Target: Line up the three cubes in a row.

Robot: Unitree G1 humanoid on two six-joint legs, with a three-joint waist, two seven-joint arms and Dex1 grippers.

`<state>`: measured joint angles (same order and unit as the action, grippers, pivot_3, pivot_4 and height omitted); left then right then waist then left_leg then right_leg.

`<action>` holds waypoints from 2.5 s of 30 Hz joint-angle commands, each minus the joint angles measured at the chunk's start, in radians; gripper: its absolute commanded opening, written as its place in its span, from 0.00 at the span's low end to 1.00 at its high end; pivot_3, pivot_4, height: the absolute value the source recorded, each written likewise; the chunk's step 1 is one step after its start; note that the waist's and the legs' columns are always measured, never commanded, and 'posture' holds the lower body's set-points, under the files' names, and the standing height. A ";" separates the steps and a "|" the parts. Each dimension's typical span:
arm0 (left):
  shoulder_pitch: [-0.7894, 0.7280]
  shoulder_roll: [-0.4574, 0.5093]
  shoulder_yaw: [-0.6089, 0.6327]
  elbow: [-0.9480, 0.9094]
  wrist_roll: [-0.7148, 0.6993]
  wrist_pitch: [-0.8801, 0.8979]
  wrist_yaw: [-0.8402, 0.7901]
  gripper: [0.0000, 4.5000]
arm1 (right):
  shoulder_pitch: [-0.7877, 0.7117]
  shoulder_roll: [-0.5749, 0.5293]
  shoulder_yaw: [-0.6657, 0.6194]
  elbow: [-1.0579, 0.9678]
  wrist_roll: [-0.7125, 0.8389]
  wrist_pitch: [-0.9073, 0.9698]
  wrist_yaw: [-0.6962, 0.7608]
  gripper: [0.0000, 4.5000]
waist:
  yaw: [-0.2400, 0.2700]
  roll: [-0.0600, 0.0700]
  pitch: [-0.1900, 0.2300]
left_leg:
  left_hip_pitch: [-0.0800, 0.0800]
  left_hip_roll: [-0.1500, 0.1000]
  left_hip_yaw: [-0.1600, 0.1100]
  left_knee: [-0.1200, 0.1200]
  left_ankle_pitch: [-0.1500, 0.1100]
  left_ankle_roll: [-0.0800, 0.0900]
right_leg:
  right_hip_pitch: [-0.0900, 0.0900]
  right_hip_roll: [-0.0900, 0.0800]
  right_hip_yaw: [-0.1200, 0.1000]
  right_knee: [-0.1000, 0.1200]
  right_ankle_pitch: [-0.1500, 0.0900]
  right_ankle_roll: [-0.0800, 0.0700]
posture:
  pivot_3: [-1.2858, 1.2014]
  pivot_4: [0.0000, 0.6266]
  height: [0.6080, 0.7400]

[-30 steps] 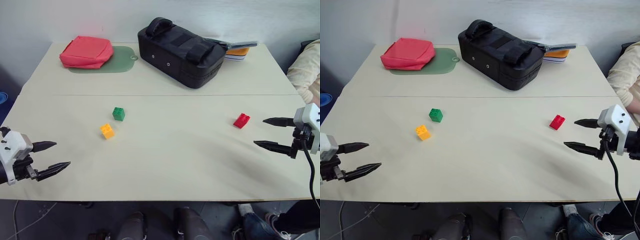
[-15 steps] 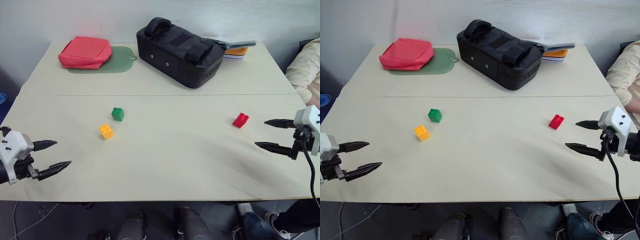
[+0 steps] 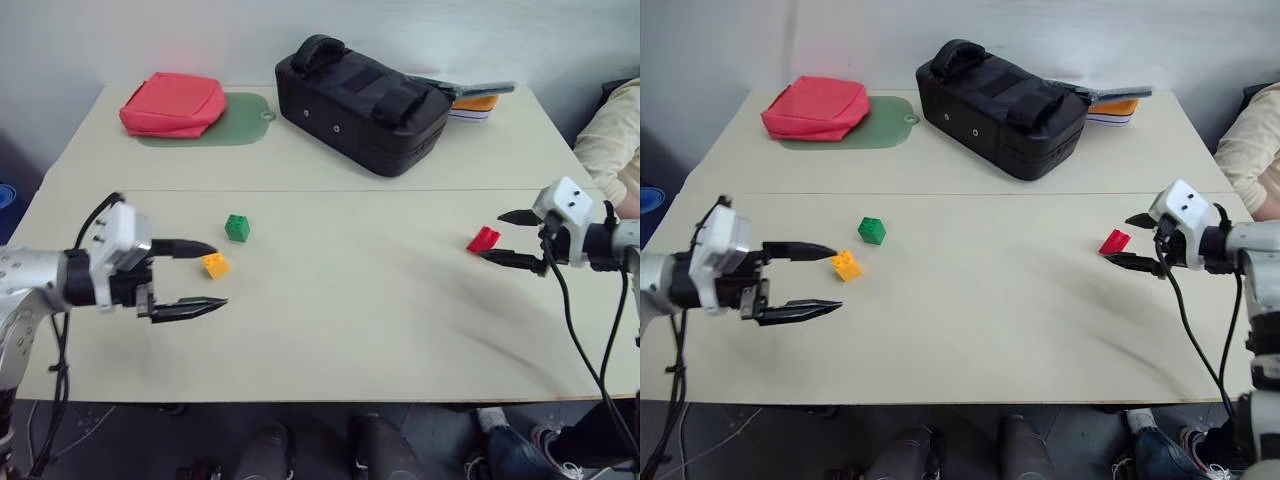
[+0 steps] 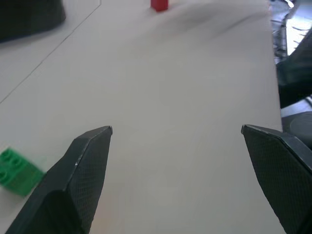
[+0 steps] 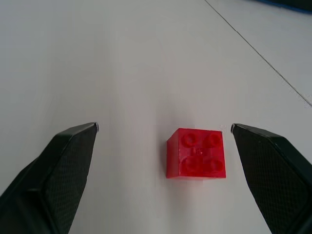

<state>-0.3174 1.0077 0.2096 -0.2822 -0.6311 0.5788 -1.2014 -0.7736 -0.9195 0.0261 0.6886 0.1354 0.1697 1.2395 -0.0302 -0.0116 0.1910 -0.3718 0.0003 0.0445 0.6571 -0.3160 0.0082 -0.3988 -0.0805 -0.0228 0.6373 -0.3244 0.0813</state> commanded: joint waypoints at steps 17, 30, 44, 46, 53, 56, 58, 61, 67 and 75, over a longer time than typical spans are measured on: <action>-0.160 -0.040 -0.143 -0.070 -0.011 0.006 -0.030 1.00 | -0.273 0.117 0.069 0.462 -0.179 -0.102 -0.039 0.91 | -0.001 0.000 0.000 | -0.005 0.001 0.007 0.009 0.000 0.001 | -0.009 0.002 0.007 0.009 0.000 0.000 | 0.52 0.24 1.00; -0.163 -0.032 -0.154 -0.079 -0.010 0.015 -0.071 1.00 | -0.203 0.099 0.038 0.299 -0.113 -0.112 0.153 0.34 | 0.000 0.000 0.000 | -0.005 0.001 0.008 0.008 0.000 0.001 | -0.009 0.002 0.007 0.010 0.000 0.000 | 0.52 0.24 1.00; -0.126 -0.015 -0.198 -0.155 -0.002 -0.038 -0.175 1.00 | 0.404 0.010 0.077 -0.962 0.099 0.221 0.177 0.34 | 0.007 0.000 0.000 | -0.006 0.001 0.006 0.010 -0.001 0.001 | -0.009 0.002 0.007 0.008 0.000 0.001 | 0.52 0.24 1.00; -0.113 -0.015 -0.206 -0.164 0.011 -0.054 -0.179 1.00 | 0.426 0.012 0.093 -0.969 0.073 0.207 0.146 0.34 | 0.007 0.000 0.000 | -0.005 0.001 0.006 0.010 -0.001 0.001 | -0.009 0.002 0.007 0.008 0.000 0.001 | 0.52 0.24 1.00; -0.113 -0.022 -0.217 -0.154 0.028 -0.079 -0.167 1.00 | 0.426 0.012 0.127 -0.982 0.063 0.228 0.105 0.34 | 0.005 0.000 0.000 | -0.005 0.002 0.006 0.010 -0.001 0.001 | -0.009 0.002 0.007 0.008 0.000 0.001 | 0.52 0.24 1.00; -0.124 -0.026 -0.219 -0.149 0.028 -0.079 -0.163 1.00 | 0.434 0.011 0.140 -0.989 0.063 0.210 0.112 0.34 | 0.006 0.000 0.000 | -0.005 0.002 0.006 0.010 -0.001 0.002 | -0.009 0.002 0.007 0.008 0.000 0.001 | 0.52 0.24 1.00; -0.127 -0.027 -0.220 -0.146 0.029 -0.080 -0.163 1.00 | 0.440 0.006 0.151 -0.988 0.052 0.187 0.116 0.34 | 0.006 0.000 0.000 | -0.005 0.002 0.006 0.010 -0.001 0.002 | -0.009 0.002 0.007 0.008 0.000 0.001 | 0.52 0.24 1.00; -0.130 -0.028 -0.222 -0.141 0.032 -0.082 -0.162 1.00 | 0.442 0.011 0.170 -0.968 0.024 0.162 0.093 0.34 | 0.006 0.000 0.000 | -0.005 0.001 0.006 0.010 -0.001 0.002 | -0.009 0.002 0.007 0.008 0.000 0.001 | 0.52 0.24 1.00; -0.131 -0.029 -0.219 -0.142 0.034 -0.082 -0.158 1.00 | 0.435 0.015 0.181 -0.951 0.015 0.151 0.084 0.34 | 0.006 0.000 0.000 | -0.005 0.002 0.006 0.010 -0.001 0.002 | -0.009 0.002 0.007 0.008 0.000 0.001 | 0.52 0.24 1.00; -0.145 -0.037 -0.228 -0.132 0.040 -0.082 -0.152 1.00 | 0.441 0.010 0.182 -0.954 0.023 0.147 0.085 0.61 | 0.006 0.000 0.000 | -0.005 0.002 0.006 0.010 -0.001 0.002 | -0.009 0.002 0.007 0.008 0.000 0.001 | 0.52 0.24 1.00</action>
<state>-0.4507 0.9754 -0.0192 -0.4150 -0.5893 0.5096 -1.3532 -0.3334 -0.8945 0.2222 -0.2451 0.1457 0.3267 1.3222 -0.0245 -0.0120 0.1909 -0.3772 0.0018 0.0504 0.6672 -0.3168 0.0100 -0.4077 -0.0781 -0.0158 0.6458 -0.3241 0.0818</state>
